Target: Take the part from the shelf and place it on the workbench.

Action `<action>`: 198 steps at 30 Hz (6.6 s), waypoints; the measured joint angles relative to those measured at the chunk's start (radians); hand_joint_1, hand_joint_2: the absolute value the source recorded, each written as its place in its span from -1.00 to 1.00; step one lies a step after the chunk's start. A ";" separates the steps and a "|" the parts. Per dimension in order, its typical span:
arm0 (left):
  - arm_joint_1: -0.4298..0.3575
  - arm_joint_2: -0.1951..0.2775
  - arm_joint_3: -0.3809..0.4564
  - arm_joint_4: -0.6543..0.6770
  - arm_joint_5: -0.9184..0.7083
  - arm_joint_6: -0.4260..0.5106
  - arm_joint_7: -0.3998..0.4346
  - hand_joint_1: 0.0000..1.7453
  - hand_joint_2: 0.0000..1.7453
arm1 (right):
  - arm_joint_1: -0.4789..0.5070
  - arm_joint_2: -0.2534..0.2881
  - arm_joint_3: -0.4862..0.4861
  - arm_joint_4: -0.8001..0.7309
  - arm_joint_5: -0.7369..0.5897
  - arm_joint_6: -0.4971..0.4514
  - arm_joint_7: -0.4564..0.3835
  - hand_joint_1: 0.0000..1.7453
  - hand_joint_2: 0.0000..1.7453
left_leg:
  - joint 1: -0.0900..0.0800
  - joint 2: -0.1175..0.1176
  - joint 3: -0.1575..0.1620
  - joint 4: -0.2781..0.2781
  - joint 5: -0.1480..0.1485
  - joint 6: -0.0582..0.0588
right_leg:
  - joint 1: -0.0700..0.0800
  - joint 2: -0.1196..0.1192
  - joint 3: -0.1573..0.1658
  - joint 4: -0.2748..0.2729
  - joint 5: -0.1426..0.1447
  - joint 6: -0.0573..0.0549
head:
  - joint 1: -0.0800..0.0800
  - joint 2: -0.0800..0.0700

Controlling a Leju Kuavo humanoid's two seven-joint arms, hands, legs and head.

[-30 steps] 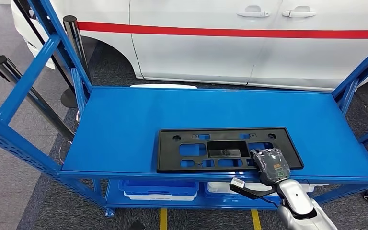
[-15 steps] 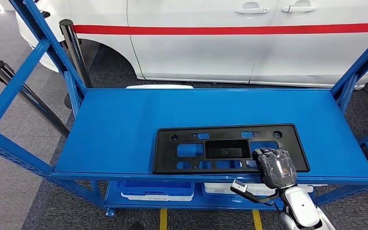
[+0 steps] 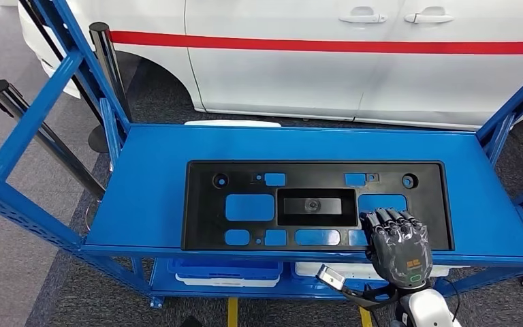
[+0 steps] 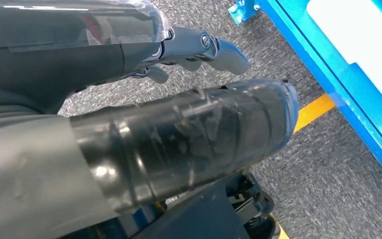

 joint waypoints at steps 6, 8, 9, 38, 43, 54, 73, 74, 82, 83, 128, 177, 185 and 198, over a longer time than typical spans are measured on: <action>0.003 0.000 0.008 0.000 0.015 0.002 -0.010 -1.00 -1.00 | 0.010 0.036 0.002 -0.043 -0.039 -0.018 0.000 1.00 1.00 | -0.002 -0.004 -0.003 0.019 -0.013 -0.017 | -0.001 0.001 0.107 -0.227 0.121 -0.007 | 0.000 0.000; 0.005 0.000 0.009 0.000 0.016 0.004 -0.011 -1.00 -1.00 | 0.015 0.048 0.004 -0.055 -0.044 -0.024 0.000 1.00 1.00 | -0.005 -0.004 -0.004 0.020 -0.015 -0.027 | 0.005 0.003 0.110 -0.240 0.120 -0.017 | -0.001 0.000; 0.006 0.000 0.009 0.000 0.017 0.004 -0.012 -1.00 -1.00 | 0.018 0.054 0.004 -0.061 -0.045 -0.026 -0.002 1.00 1.00 | -0.004 -0.004 -0.004 0.020 -0.016 -0.032 | 0.003 0.003 0.111 -0.242 0.121 -0.023 | -0.001 0.000; 0.028 0.007 0.032 0.000 0.063 -0.030 -0.052 -1.00 1.00 | 0.057 0.219 0.227 -0.134 0.110 -0.051 -0.030 1.00 1.00 | -0.002 -0.003 -0.002 0.020 -0.014 -0.032 | 0.005 0.004 0.116 -0.235 0.109 -0.022 | 0.000 0.000; 0.029 0.008 0.034 0.000 0.073 0.017 -0.025 -1.00 1.00 | 0.054 0.225 0.237 -0.129 0.087 -0.051 -0.019 1.00 1.00 | 0.005 -0.002 -0.043 0.115 -0.079 -0.056 | 0.003 0.002 0.118 -0.244 0.118 -0.053 | 0.000 0.000; 0.033 0.009 0.033 0.002 0.083 0.097 0.012 -1.00 1.00 | 0.057 0.243 0.235 -0.094 0.016 -0.051 -0.039 1.00 1.00 | -0.008 -0.003 0.000 0.022 -0.018 -0.026 | 0.017 0.004 0.114 -0.241 0.122 -0.045 | 0.000 0.000; 0.035 0.006 0.032 0.002 0.086 0.105 0.021 -1.00 1.00 | 0.060 0.253 0.226 -0.059 -0.010 -0.051 -0.052 1.00 1.00 | 0.004 0.003 -0.059 0.091 -0.042 -0.054 | 0.001 0.001 0.134 -0.245 0.107 -0.055 | 0.000 0.000; 0.035 0.007 0.032 0.002 0.086 0.105 0.021 -1.00 1.00 | 0.060 0.255 0.225 -0.059 -0.011 -0.051 -0.053 1.00 1.00 | 0.005 0.003 -0.081 0.148 -0.081 -0.058 | 0.002 0.000 0.129 -0.245 0.110 -0.059 | 0.000 0.000; 0.034 0.007 0.032 0.002 0.087 0.106 0.021 -1.00 1.00 | 0.061 0.261 0.222 -0.052 -0.023 -0.051 -0.063 1.00 1.00 | -0.002 0.002 0.026 0.050 -0.051 -0.042 | 0.012 -0.001 0.101 -0.234 0.130 -0.052 | 0.000 0.000; 0.034 0.007 0.031 0.002 0.087 0.106 0.021 -1.00 1.00 | 0.061 0.263 0.221 -0.052 -0.025 -0.051 -0.064 1.00 1.00 | -0.004 0.002 0.037 0.024 -0.048 -0.037 | 0.012 -0.002 0.098 -0.233 0.133 -0.047 | 0.000 0.000; 0.035 0.006 0.018 0.002 0.122 0.107 0.019 -1.00 1.00 | 0.122 0.314 0.144 -0.058 -0.074 -0.052 -0.153 1.00 1.00 | -0.008 0.012 -0.025 0.024 0.004 -0.011 | 0.013 0.003 0.169 -0.219 0.066 -0.024 | 0.002 0.000; 0.036 0.006 0.009 0.003 0.135 0.112 0.021 -1.00 1.00 | 0.174 0.341 0.104 -0.070 -0.121 -0.053 -0.191 1.00 1.00 | -0.006 0.005 0.068 0.001 -0.061 -0.037 | 0.015 -0.004 0.066 -0.235 0.171 -0.036 | -0.002 0.000; 0.037 0.006 0.009 0.003 0.137 0.112 0.021 -1.00 1.00 | 0.176 0.340 0.104 -0.069 -0.123 -0.053 -0.192 1.00 1.00 | 0.000 0.014 0.011 0.000 -0.006 -0.008 | 0.006 0.002 -0.022 0.038 -0.014 -0.007 | 0.000 0.000; 0.037 0.006 0.008 0.003 0.140 0.111 0.020 -1.00 1.00 | 0.171 0.340 0.104 -0.068 -0.133 -0.053 -0.192 1.00 1.00 | 0.002 0.009 -0.097 0.185 -0.107 -0.065 | 0.008 -0.003 0.123 -0.244 0.116 -0.074 | -0.001 0.000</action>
